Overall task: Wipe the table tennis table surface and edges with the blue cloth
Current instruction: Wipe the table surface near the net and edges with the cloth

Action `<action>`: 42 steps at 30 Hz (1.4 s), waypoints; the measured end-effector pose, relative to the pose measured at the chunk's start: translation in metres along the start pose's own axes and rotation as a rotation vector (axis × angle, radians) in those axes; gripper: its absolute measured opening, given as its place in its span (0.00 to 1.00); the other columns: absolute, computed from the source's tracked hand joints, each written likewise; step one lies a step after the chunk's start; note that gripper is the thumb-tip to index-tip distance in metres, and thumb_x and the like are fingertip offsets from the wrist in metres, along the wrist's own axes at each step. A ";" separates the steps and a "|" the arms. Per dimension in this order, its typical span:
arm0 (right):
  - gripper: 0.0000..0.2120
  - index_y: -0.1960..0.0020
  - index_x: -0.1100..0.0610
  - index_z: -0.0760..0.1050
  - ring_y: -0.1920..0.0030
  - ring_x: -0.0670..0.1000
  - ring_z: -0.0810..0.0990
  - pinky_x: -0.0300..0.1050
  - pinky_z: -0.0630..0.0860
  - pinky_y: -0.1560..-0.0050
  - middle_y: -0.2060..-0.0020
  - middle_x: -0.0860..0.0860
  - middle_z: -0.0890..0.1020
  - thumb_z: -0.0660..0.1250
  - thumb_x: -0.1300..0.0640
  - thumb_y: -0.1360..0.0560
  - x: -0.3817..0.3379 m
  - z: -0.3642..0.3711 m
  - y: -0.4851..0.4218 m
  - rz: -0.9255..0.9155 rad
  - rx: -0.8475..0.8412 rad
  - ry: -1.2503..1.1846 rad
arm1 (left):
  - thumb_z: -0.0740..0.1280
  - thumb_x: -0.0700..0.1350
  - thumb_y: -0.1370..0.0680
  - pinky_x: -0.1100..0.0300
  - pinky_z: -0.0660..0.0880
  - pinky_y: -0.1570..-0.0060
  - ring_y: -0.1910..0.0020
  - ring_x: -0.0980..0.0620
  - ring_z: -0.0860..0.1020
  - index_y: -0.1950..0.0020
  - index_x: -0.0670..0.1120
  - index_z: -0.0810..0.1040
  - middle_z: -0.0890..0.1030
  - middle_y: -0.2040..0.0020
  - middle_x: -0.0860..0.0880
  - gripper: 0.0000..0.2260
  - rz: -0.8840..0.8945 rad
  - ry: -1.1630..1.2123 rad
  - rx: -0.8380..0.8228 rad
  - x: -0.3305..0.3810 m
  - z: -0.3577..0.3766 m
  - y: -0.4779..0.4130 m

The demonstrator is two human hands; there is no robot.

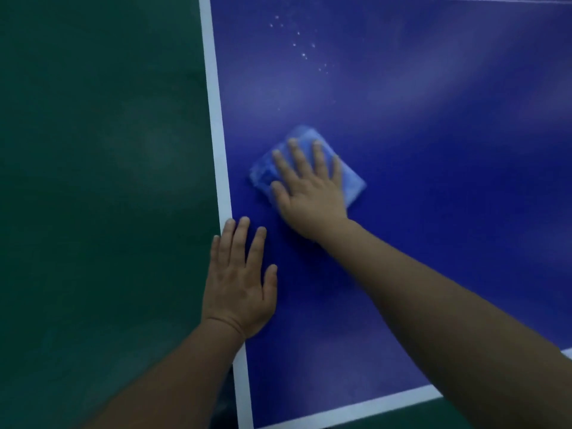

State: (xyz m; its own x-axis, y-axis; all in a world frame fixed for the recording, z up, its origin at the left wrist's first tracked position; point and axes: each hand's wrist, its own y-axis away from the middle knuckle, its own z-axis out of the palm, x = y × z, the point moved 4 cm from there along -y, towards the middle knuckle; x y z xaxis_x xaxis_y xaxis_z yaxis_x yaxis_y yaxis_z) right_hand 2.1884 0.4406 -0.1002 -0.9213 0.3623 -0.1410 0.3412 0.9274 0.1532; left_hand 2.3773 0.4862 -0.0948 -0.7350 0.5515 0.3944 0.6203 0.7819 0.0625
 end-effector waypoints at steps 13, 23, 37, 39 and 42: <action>0.29 0.19 0.46 0.54 0.19 0.60 0.46 0.66 0.44 0.23 0.18 0.51 0.52 0.49 0.41 0.18 0.027 -0.020 -0.050 0.099 0.076 -0.042 | 0.50 0.57 0.20 0.45 0.47 0.21 0.20 0.39 0.55 0.23 0.37 0.65 0.60 0.21 0.37 0.32 -0.166 -0.001 0.049 0.004 -0.022 -0.092; 0.31 0.18 0.46 0.50 0.19 0.61 0.45 0.69 0.44 0.25 0.18 0.51 0.49 0.44 0.38 0.19 0.260 -0.066 -0.047 0.910 0.117 -0.082 | 0.53 0.55 0.20 0.39 0.55 0.23 0.21 0.37 0.57 0.25 0.38 0.68 0.63 0.23 0.36 0.28 -0.134 -0.126 0.036 0.003 -0.008 -0.104; 0.28 0.18 0.43 0.51 0.19 0.58 0.45 0.64 0.44 0.22 0.18 0.48 0.49 0.48 0.40 0.17 0.079 -0.037 -0.154 0.072 0.040 0.037 | 0.54 0.53 0.20 0.40 0.52 0.23 0.22 0.37 0.59 0.25 0.38 0.69 0.65 0.23 0.36 0.27 -0.136 -0.126 0.041 0.002 -0.009 -0.102; 0.28 0.18 0.43 0.51 0.19 0.58 0.44 0.64 0.43 0.22 0.18 0.47 0.48 0.48 0.39 0.17 0.095 -0.044 -0.161 0.346 0.052 -0.043 | 0.54 0.53 0.19 0.40 0.53 0.23 0.21 0.38 0.58 0.25 0.39 0.68 0.64 0.23 0.36 0.27 -0.135 -0.138 0.028 0.003 -0.008 -0.102; 0.28 0.19 0.44 0.53 0.19 0.60 0.46 0.65 0.44 0.23 0.18 0.49 0.50 0.50 0.40 0.17 0.001 -0.032 -0.166 0.105 0.051 -0.011 | 0.55 0.53 0.20 0.40 0.53 0.24 0.22 0.37 0.60 0.26 0.38 0.70 0.65 0.23 0.36 0.27 -0.131 -0.123 0.034 0.003 -0.010 -0.103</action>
State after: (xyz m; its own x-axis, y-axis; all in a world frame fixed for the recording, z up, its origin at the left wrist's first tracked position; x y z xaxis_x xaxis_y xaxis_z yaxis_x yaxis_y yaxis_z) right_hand 2.1251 0.2844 -0.0939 -0.8781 0.4581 -0.1379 0.4447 0.8879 0.1180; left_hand 2.3137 0.4040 -0.0910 -0.8383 0.4736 0.2699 0.5086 0.8578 0.0744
